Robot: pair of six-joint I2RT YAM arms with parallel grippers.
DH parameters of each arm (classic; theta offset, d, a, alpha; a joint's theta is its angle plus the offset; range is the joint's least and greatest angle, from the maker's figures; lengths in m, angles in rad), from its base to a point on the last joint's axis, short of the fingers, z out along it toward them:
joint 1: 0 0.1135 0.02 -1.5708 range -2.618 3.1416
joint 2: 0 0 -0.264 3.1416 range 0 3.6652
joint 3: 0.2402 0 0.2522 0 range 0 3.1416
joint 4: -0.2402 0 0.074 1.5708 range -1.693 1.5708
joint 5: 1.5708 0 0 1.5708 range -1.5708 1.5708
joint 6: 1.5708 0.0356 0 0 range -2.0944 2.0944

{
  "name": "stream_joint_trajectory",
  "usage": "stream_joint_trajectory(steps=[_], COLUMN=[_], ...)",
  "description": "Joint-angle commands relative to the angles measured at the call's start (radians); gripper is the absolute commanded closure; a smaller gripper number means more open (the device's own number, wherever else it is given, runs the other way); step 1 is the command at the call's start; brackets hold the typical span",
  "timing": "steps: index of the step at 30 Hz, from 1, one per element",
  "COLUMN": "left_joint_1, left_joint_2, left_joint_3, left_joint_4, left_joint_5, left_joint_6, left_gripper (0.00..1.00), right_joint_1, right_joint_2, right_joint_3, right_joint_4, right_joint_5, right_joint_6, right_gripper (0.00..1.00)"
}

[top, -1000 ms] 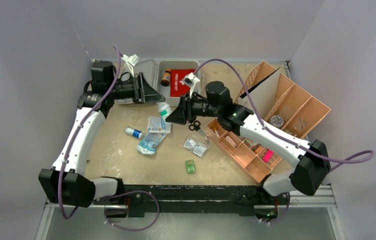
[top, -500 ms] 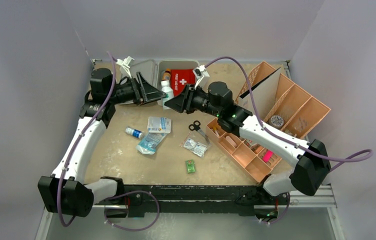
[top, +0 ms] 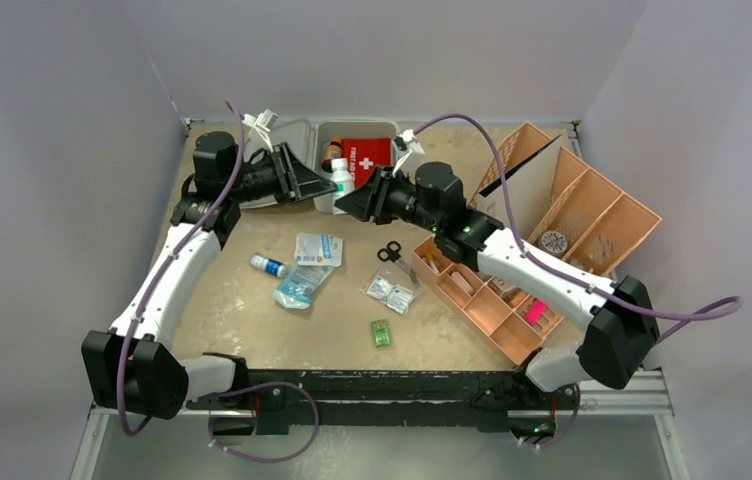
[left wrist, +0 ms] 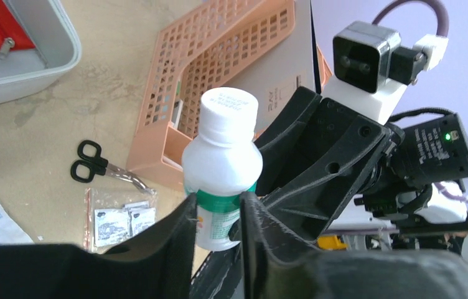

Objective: Organize the medicine kit
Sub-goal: Place the pill bottle in the medicine box.

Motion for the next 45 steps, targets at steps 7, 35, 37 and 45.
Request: stream_joint_trajectory(steps=[7, 35, 37, 45], left_joint_1=[-0.031, -0.087, -0.087, -0.089], left_joint_2=[0.04, 0.028, 0.037, 0.132], left_joint_3=[0.037, 0.028, 0.026, 0.152], left_joint_4=[0.131, 0.119, 0.134, -0.059], left_joint_5=[0.014, -0.098, -0.089, -0.217], left_joint_6=[-0.056, -0.054, -0.061, 0.137], left_gripper=[0.51, 0.62, 0.72, 0.9], right_joint_1=[0.013, 0.012, 0.012, 0.012], right_joint_2=[-0.021, -0.069, -0.07, -0.147], right_joint_3=[0.015, -0.025, -0.027, 0.014], right_joint_4=[0.057, 0.056, 0.055, -0.14], right_joint_5=[-0.034, 0.055, 0.054, 0.003], right_joint_6=[-0.001, -0.001, 0.0, -0.118], right_gripper=[0.83, 0.85, 0.85, 0.3])
